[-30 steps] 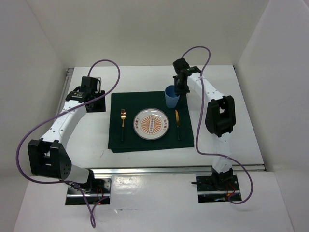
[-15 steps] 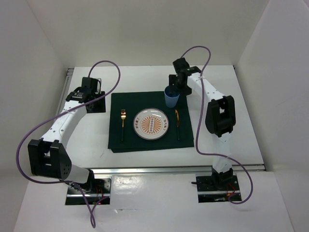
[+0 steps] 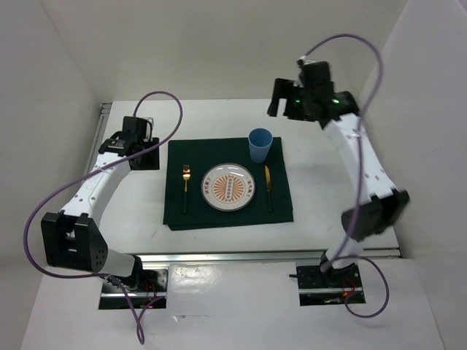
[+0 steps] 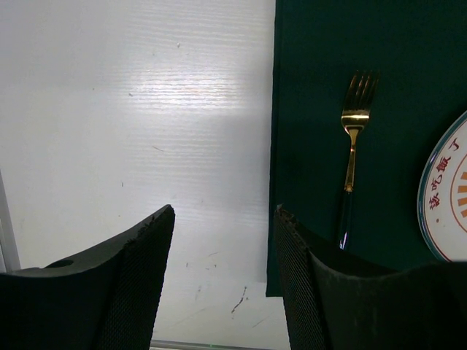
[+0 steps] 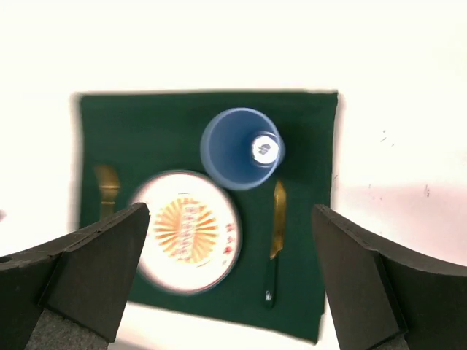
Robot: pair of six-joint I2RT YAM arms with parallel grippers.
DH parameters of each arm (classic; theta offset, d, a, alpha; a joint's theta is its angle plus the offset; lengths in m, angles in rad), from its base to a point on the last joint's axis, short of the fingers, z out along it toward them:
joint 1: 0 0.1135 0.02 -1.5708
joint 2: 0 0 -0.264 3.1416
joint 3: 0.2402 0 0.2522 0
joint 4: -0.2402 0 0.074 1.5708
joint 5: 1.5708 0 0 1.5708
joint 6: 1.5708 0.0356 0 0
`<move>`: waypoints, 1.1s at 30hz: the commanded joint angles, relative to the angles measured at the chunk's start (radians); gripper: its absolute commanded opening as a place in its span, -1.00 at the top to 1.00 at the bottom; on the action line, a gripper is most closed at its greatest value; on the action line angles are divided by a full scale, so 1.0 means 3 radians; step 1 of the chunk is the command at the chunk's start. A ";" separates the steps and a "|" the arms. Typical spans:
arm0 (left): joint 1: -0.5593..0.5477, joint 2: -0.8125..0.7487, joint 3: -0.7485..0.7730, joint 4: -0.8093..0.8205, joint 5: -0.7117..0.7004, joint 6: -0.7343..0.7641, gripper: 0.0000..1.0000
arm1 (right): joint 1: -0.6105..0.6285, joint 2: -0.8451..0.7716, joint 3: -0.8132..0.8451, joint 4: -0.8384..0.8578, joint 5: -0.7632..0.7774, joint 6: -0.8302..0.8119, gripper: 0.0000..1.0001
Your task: Set the dinner table for one person
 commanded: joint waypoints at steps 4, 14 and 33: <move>0.0017 -0.0176 -0.0013 0.0020 -0.0046 0.0117 -0.31 | -0.0337 -0.1387 -0.0692 -0.0330 -0.0453 0.0193 -1.00; 0.0047 -0.0749 -0.0513 0.0312 0.0036 0.0322 -0.37 | -0.0338 -0.3105 -0.2298 -0.0822 -0.0131 0.0852 -1.00; 0.0047 -0.1138 -0.0774 0.0373 0.0066 0.0352 -0.44 | -0.0338 -0.3822 -0.2719 -0.0883 -0.0212 0.1057 -1.00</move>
